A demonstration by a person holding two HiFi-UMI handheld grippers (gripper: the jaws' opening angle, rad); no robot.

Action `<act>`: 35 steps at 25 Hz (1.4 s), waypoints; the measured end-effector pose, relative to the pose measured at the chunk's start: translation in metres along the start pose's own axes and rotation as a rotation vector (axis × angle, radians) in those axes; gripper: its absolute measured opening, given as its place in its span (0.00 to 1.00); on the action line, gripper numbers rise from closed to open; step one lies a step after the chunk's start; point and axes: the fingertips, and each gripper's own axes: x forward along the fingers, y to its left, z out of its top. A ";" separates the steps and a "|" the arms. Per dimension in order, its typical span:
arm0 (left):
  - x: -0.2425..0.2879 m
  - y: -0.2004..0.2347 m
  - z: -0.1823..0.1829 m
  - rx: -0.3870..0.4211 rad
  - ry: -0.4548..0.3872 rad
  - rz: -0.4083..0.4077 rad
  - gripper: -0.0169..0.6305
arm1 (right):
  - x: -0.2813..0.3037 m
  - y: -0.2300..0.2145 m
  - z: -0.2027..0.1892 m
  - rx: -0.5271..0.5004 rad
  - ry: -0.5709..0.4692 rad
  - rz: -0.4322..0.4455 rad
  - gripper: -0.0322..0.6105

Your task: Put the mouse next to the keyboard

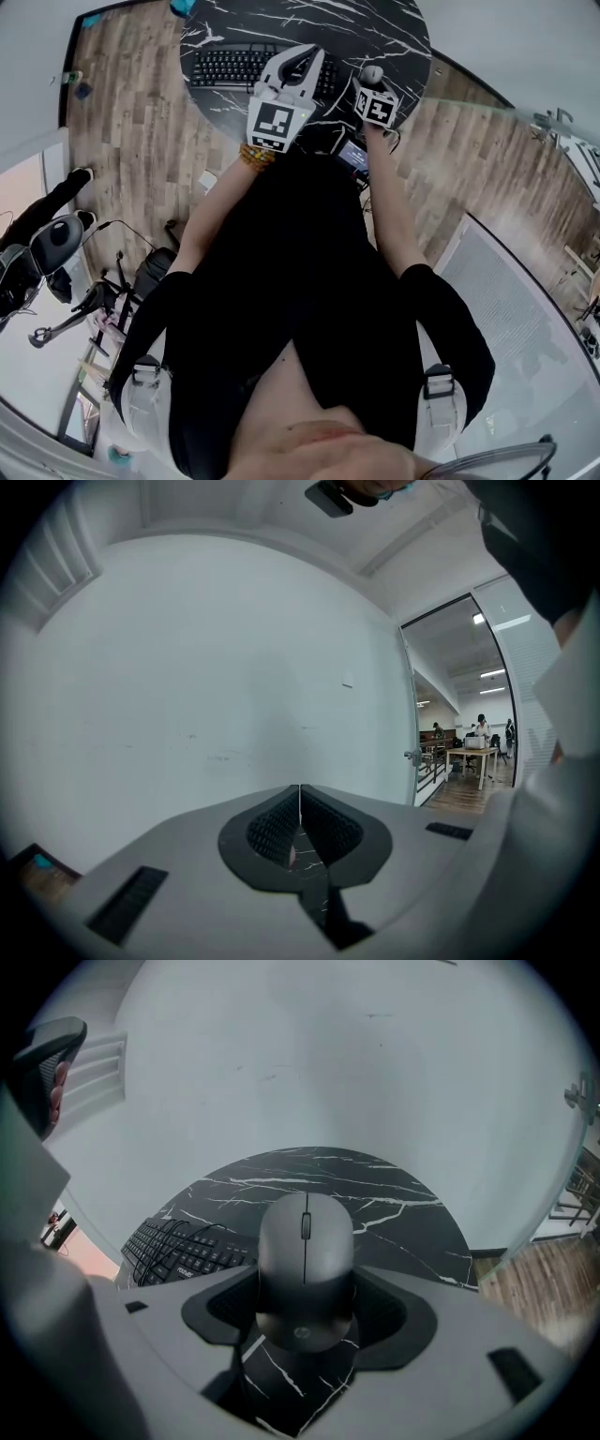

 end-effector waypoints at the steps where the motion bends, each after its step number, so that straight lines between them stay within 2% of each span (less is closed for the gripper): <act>1: 0.000 0.000 -0.001 0.001 0.002 0.000 0.05 | 0.003 0.000 -0.001 0.001 0.007 0.001 0.50; 15: -0.002 0.002 -0.009 -0.002 0.019 0.021 0.05 | 0.023 0.002 -0.024 0.020 0.099 0.048 0.50; 26: -0.009 0.010 -0.010 -0.005 0.023 0.052 0.05 | 0.034 0.001 -0.039 0.013 0.157 0.037 0.50; 35: -0.015 0.014 -0.010 -0.008 0.024 0.067 0.05 | 0.039 0.001 -0.052 0.057 0.187 0.018 0.50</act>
